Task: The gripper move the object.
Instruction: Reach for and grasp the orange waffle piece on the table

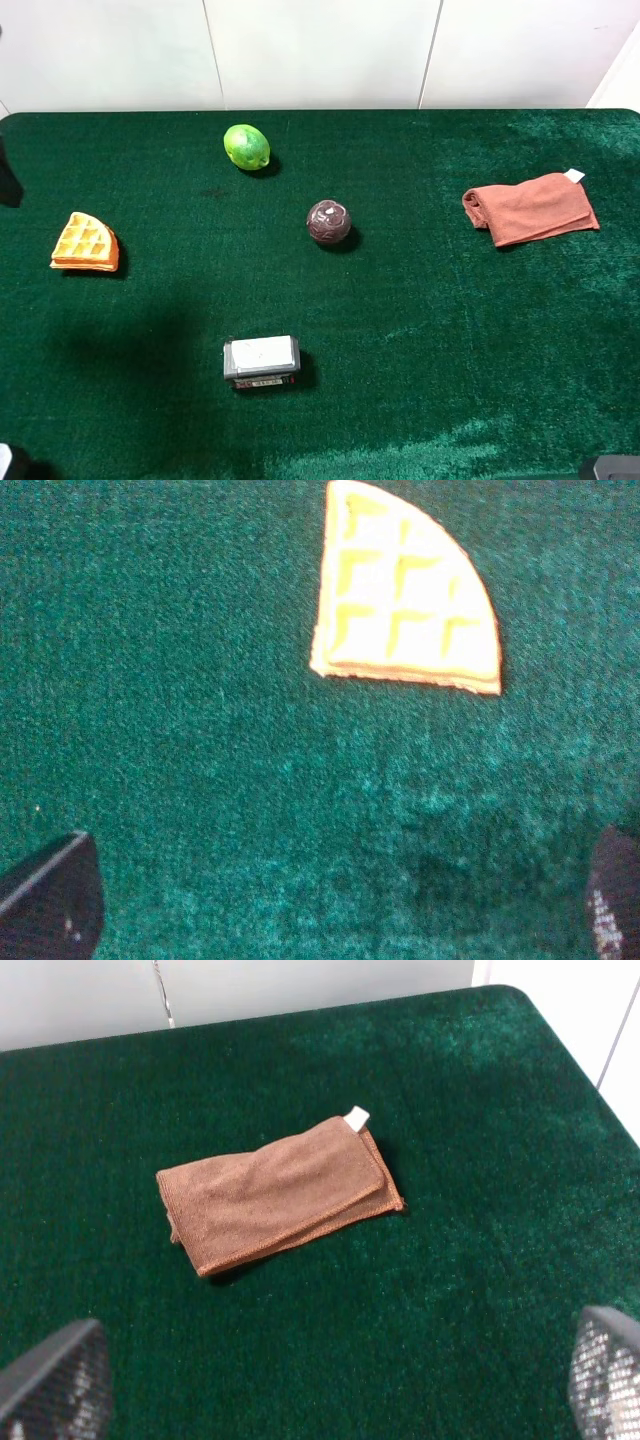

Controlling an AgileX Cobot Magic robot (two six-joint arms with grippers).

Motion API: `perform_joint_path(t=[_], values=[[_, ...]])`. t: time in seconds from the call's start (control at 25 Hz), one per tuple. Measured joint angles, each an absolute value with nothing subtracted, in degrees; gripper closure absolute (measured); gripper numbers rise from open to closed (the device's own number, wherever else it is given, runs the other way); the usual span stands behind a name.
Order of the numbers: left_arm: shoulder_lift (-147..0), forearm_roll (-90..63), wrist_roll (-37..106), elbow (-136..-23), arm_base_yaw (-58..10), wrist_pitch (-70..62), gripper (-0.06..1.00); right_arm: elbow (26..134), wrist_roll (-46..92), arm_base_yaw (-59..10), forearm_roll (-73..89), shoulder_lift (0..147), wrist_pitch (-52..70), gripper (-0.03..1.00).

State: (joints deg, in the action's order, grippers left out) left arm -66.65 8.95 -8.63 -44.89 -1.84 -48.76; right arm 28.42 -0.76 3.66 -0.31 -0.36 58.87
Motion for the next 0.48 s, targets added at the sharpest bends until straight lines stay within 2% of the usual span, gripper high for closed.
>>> perform_joint_path(t=[0.48], values=[[-79.84,9.40,-9.19,-44.89,1.62,-36.89,-0.05,28.42,-0.76,3.66,-0.31,-0.36,58.87,0.27]])
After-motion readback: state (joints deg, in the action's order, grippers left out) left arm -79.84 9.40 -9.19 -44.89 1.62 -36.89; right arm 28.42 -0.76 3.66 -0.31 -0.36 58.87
